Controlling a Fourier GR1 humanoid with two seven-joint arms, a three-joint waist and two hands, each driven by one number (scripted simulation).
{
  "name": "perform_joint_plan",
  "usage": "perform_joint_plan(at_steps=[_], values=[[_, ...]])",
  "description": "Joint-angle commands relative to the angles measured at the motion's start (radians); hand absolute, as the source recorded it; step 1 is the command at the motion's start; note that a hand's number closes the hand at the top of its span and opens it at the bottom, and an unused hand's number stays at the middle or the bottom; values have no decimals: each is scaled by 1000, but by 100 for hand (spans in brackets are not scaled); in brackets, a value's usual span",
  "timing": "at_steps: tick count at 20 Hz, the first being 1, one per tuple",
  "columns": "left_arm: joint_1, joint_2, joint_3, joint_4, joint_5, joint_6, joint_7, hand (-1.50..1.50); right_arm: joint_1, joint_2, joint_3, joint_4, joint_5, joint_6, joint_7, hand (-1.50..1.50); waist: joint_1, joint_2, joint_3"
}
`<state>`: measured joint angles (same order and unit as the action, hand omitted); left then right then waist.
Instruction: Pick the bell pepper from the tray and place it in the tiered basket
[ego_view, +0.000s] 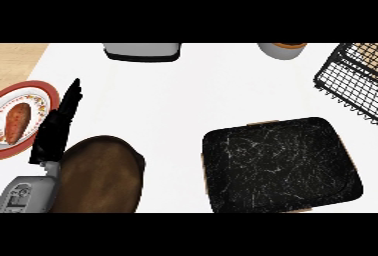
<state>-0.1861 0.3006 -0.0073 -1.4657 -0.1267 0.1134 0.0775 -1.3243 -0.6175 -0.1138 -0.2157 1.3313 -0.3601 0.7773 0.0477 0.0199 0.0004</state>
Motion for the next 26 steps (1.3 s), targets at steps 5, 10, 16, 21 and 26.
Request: perform_joint_plan(at_steps=[5, 10, 16, 21, 26], values=[[-21, 36, 40, 1, 13, -35, 19, 0, 68, -106, -36, 38, -34, 17, -179, 150, -15, -6, 1], [18, 9, 20, 5, -7, -22, -11, 0, 79, -113, -96, 70, -95, 41, -249, 150, -2, -2, 1], [20, 3, 20, -19, -3, -32, -2, 0, 143, -109, -175, 78, -180, 11, -334, 150, 2, 0, 2], [-11, -15, 16, -15, -21, -8, 27, 0, 168, -77, -282, 82, -294, 4, -271, -150, -10, -5, 2], [-6, -4, 32, 14, -4, -37, -13, 0, 230, -97, -342, 35, -355, -116, -367, -150, 4, 5, 3]])
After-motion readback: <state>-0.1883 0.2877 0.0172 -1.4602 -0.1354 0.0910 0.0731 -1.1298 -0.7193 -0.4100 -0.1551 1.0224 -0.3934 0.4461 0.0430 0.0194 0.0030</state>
